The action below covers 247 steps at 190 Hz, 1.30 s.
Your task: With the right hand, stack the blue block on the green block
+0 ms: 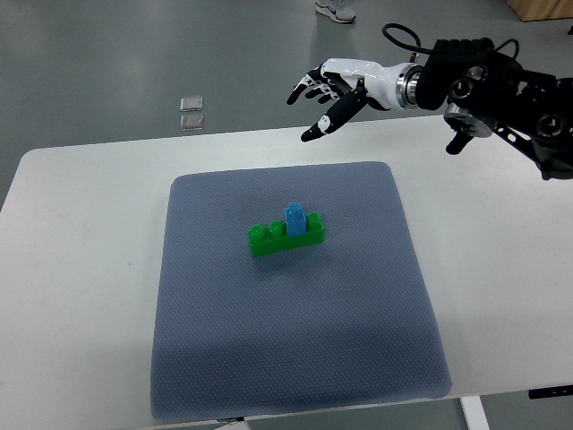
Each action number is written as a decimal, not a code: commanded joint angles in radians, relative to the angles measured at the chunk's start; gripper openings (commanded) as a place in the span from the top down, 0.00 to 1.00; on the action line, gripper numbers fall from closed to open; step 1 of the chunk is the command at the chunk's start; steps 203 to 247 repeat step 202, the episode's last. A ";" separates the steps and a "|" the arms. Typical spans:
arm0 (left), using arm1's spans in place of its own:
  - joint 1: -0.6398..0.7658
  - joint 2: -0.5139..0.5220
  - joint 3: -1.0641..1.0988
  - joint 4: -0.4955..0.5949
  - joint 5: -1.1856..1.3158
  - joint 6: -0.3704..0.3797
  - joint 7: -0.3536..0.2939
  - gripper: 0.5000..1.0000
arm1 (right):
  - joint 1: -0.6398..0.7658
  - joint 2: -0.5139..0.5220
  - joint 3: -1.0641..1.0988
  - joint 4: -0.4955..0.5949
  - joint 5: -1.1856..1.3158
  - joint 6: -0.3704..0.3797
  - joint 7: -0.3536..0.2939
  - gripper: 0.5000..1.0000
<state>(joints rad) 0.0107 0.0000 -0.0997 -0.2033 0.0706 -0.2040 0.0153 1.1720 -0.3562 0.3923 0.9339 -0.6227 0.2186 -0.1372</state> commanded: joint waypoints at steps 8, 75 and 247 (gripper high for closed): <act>0.000 0.000 0.003 -0.007 0.000 0.000 0.000 0.00 | -0.195 0.020 0.276 -0.047 0.089 0.002 0.010 0.17; 0.000 0.000 0.008 -0.005 0.000 0.000 0.000 0.00 | -0.396 0.227 0.540 -0.130 0.325 -0.008 0.096 0.17; 0.000 0.000 0.006 -0.002 0.000 0.000 0.000 0.00 | -0.420 0.307 0.611 -0.366 0.632 -0.008 0.248 0.17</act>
